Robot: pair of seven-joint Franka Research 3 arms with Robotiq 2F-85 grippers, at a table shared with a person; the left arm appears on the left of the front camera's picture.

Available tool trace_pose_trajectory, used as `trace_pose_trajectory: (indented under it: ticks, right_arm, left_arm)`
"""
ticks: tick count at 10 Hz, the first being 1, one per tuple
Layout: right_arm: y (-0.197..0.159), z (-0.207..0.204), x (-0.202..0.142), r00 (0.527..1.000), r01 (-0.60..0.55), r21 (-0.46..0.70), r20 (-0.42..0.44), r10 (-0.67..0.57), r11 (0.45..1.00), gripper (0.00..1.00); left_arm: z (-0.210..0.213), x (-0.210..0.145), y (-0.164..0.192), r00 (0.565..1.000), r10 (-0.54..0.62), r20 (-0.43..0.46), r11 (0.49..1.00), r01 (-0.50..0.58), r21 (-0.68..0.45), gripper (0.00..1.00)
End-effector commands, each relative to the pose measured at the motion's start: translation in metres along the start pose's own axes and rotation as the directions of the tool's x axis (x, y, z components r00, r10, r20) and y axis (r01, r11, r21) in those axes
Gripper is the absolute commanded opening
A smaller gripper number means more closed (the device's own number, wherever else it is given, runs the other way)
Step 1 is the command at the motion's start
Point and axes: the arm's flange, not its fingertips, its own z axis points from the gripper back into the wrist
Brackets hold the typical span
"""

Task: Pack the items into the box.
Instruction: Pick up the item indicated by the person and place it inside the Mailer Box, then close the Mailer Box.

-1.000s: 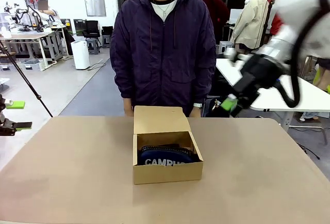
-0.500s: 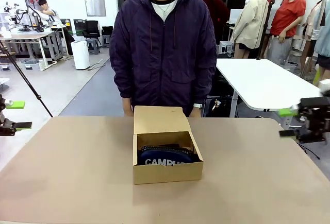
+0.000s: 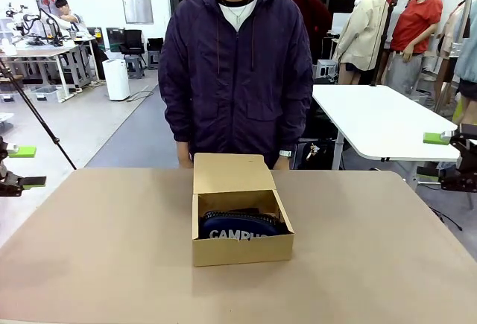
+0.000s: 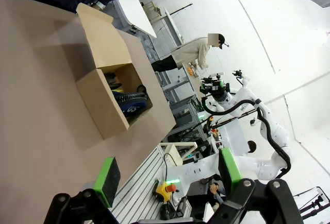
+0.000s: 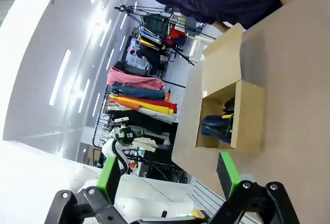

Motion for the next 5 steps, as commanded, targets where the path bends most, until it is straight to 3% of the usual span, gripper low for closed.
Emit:
trace_pose_trajectory:
  ticks: [1, 5]
  right_arm:
    - [0.004, 0.004, -0.002, 1.0, 0.02, -0.01, -0.021, -0.02, 1.0, 1.0]
    - [0.004, 0.004, -0.002, 1.0, 0.02, -0.01, -0.021, -0.02, 1.0, 1.0]
  left_arm:
    - [0.0018, -0.0006, -0.0043, 1.0, 0.008, -0.007, 1.0, -0.009, -0.002, 1.0]
    - [0.0018, -0.0006, -0.0043, 1.0, 0.008, -0.007, 1.0, -0.009, -0.002, 1.0]
